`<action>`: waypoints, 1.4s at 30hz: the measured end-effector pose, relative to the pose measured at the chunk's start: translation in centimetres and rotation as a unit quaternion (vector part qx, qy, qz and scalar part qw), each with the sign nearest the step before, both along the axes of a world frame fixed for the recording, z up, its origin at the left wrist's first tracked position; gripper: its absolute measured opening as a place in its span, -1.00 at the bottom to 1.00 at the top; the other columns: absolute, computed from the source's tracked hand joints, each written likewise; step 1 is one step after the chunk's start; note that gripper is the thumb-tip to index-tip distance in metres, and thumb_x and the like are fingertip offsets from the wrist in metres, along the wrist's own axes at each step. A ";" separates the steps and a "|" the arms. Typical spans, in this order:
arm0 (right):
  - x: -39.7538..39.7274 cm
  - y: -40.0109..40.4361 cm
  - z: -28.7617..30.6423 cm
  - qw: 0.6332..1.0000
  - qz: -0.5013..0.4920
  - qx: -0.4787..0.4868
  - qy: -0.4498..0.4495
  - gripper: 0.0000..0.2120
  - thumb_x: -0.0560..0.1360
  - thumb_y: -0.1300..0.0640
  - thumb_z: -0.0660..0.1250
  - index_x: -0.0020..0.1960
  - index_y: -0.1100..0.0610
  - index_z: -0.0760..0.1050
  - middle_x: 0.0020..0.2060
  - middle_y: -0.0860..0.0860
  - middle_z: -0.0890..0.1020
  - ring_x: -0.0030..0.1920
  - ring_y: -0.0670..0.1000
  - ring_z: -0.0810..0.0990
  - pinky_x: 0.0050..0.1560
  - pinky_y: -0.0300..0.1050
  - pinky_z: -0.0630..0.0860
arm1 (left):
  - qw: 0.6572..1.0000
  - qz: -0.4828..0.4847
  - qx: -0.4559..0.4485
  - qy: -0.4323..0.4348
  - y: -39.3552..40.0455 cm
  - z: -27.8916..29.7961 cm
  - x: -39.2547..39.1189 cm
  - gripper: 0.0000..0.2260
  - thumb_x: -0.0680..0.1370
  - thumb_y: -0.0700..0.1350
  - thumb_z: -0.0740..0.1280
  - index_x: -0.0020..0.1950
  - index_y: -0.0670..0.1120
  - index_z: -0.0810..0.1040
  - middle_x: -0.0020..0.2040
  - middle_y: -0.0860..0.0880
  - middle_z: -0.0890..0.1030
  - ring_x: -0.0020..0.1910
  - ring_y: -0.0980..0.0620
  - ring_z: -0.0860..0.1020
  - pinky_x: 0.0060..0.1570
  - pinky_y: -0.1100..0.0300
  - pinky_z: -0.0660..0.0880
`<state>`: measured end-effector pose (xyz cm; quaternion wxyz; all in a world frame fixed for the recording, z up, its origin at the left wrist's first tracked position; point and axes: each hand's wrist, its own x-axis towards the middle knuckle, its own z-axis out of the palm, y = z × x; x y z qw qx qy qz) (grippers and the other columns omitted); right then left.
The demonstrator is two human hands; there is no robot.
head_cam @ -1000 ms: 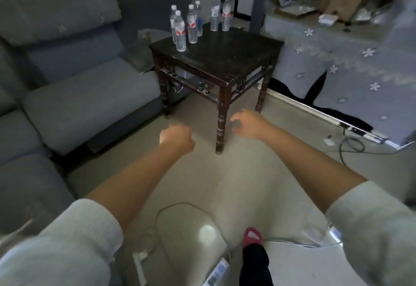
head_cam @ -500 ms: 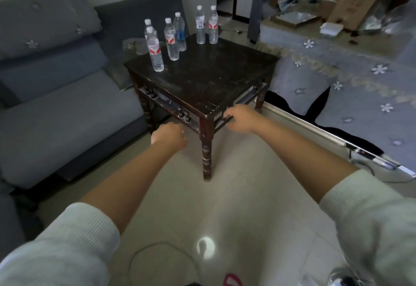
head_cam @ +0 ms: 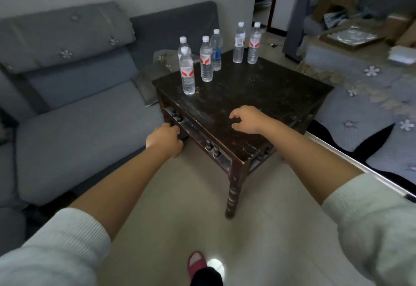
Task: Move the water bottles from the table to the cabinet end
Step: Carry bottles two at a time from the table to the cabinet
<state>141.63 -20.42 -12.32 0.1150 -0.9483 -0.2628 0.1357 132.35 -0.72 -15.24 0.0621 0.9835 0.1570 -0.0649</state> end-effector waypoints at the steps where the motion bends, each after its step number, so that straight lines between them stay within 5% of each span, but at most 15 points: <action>1: 1.4 1.1 0.3 1.000 -0.001 0.002 -0.002 -0.59 0.55 0.13 0.24 0.38 0.19 0.36 0.32 0.17 0.45 0.30 0.14 0.45 0.27 -0.10 0.38 | 1.000 -0.004 0.002 -0.001 0.9 0.3 1.2 -0.66 0.56 -0.10 0.18 0.33 -0.13 0.41 0.33 -0.18 0.41 0.30 -0.21 0.41 0.21 -0.03 0.44; 9: 13.9 10.4 2.2 1.000 -0.027 -0.004 -0.005 -0.60 0.55 0.13 0.24 0.36 0.21 0.38 0.29 0.18 0.49 0.29 0.13 0.46 0.26 -0.09 0.37 | 0.999 -0.033 -0.007 -0.008 10.8 2.2 13.8 -0.64 0.57 -0.09 0.17 0.36 -0.11 0.38 0.31 -0.18 0.42 0.31 -0.18 0.42 0.20 -0.01 0.43; 23: 32.1 16.5 3.1 0.992 -0.103 0.065 -0.041 -0.68 0.53 0.17 0.26 0.25 0.25 0.47 0.18 0.19 0.57 0.17 0.15 0.54 0.18 -0.04 0.46 | 0.983 -0.120 -0.099 -0.099 16.6 3.9 32.6 -0.59 0.52 -0.10 0.27 0.36 -0.14 0.38 0.28 -0.20 0.45 0.30 -0.17 0.41 0.27 0.05 0.39; 27: 38.5 18.9 2.4 0.991 -0.100 0.068 -0.053 -0.64 0.51 0.20 0.27 0.30 0.23 0.42 0.18 0.21 0.55 0.11 0.15 0.54 0.03 -0.05 0.44 | 0.979 -0.173 -0.076 -0.069 16.6 3.7 37.9 -0.54 0.53 -0.09 0.28 0.41 -0.14 0.31 0.33 -0.17 0.41 0.32 -0.15 0.39 0.28 0.04 0.37; 34: 45.8 22.6 1.3 0.991 -0.105 0.060 -0.054 -0.43 0.53 0.17 0.25 0.48 0.14 0.14 0.47 0.18 0.20 0.42 0.19 0.29 0.38 0.06 0.31 | 0.965 -0.251 -0.074 0.015 17.7 2.4 44.0 -0.56 0.56 -0.09 0.24 0.43 -0.07 0.28 0.38 -0.12 0.34 0.34 -0.13 0.37 0.28 0.03 0.39; 42: 49.6 24.7 -1.0 0.988 -0.147 -0.013 -0.049 -0.63 0.55 0.09 0.22 0.30 0.22 0.38 0.24 0.21 0.47 0.20 0.18 0.50 0.13 0.00 0.46 | 0.940 -0.320 -0.089 0.072 21.5 1.4 47.4 -0.76 0.55 -0.08 0.26 0.15 -0.18 0.44 0.17 -0.15 0.47 0.13 -0.10 0.47 0.09 0.11 0.42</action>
